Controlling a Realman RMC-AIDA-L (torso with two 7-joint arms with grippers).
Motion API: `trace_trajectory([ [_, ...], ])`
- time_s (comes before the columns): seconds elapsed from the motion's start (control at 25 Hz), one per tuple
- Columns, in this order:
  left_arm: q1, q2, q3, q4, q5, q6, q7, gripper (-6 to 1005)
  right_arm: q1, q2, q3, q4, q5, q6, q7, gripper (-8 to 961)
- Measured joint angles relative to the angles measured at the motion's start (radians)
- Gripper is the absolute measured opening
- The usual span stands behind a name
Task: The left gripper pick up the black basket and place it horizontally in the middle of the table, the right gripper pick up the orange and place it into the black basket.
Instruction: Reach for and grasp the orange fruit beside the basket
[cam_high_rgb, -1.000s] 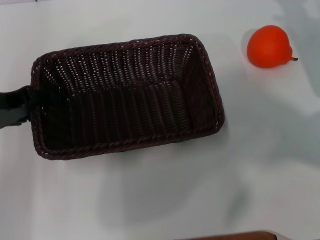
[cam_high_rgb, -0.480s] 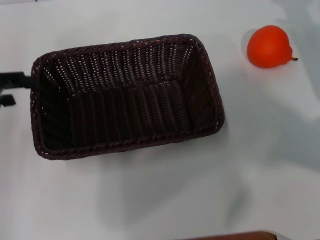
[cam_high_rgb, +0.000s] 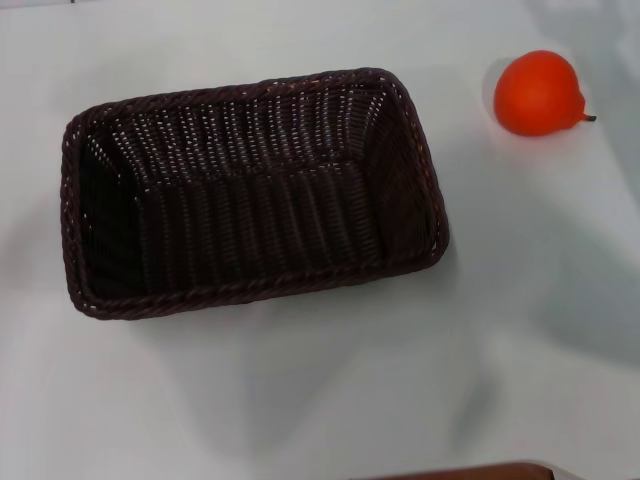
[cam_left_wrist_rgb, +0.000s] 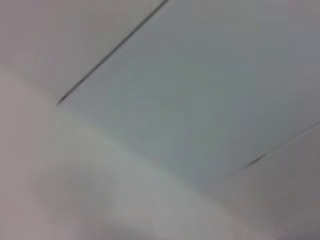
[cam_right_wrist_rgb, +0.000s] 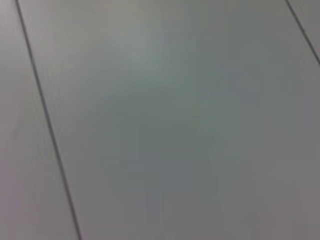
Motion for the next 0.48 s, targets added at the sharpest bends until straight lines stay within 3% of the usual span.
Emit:
trace_trajectory([
  [0.2,-0.007,0.001,-0.112,0.163,-0.197,-0.003,0.306,710,-0.038,0.004,-0.059,-0.039,0.0,0.009,0.002,912],
  [0.48,0.004,-0.002,-0.175,0.33,-0.345,0.004,0.701,710,-0.047,0.002,-0.118,-0.118,-0.001,-0.01,-0.009,911],
])
